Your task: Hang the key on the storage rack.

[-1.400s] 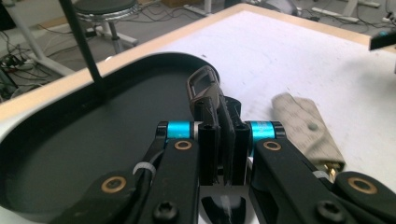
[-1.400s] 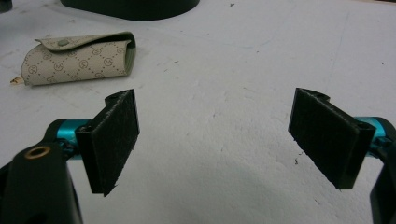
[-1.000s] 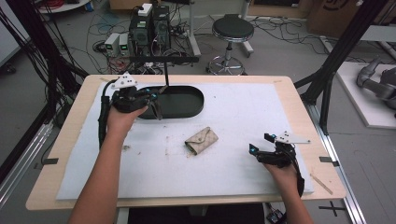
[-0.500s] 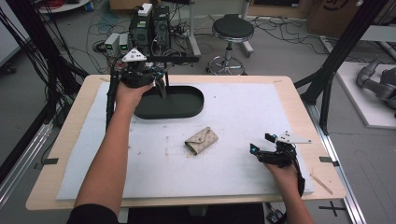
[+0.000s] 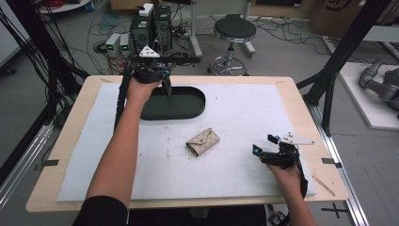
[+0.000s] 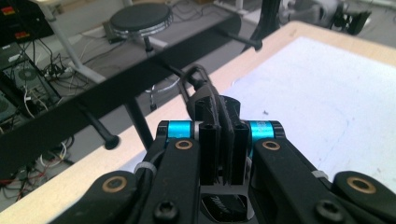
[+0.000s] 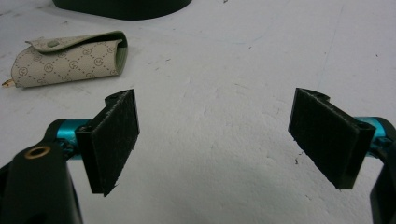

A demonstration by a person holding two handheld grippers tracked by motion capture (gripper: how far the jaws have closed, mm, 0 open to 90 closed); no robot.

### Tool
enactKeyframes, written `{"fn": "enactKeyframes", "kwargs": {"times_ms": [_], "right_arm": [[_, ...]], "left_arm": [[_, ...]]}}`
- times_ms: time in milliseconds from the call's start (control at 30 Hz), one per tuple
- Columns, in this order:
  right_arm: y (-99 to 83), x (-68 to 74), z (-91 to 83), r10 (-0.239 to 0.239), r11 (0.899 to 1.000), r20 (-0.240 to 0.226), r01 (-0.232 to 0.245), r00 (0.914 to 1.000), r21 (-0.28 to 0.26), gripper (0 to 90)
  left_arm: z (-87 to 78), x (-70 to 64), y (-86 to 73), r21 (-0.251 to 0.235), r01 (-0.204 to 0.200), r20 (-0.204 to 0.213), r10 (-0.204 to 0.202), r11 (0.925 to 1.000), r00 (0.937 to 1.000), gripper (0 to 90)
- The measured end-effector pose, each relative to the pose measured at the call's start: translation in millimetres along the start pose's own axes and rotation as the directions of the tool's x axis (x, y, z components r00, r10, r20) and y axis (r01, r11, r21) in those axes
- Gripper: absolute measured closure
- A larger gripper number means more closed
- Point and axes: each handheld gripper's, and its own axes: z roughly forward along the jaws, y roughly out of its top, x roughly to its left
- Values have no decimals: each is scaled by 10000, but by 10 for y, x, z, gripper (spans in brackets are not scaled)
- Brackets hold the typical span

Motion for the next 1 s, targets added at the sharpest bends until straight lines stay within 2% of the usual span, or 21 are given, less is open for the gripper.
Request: {"fn": "enactKeyframes", "kwargs": {"times_ms": [667, 1000], "right_arm": [[3, 18, 5, -14, 10000, -55, 14, 10000, 8, 167], [-3, 0, 12, 18, 10000, -45, -18, 10000, 39, 167]], "left_arm": [[221, -115, 22, 227, -187, 190, 183, 9996, 9997, 872], [337, -85, 2, 292, -68, 259, 60, 9996, 9996, 871]]}}
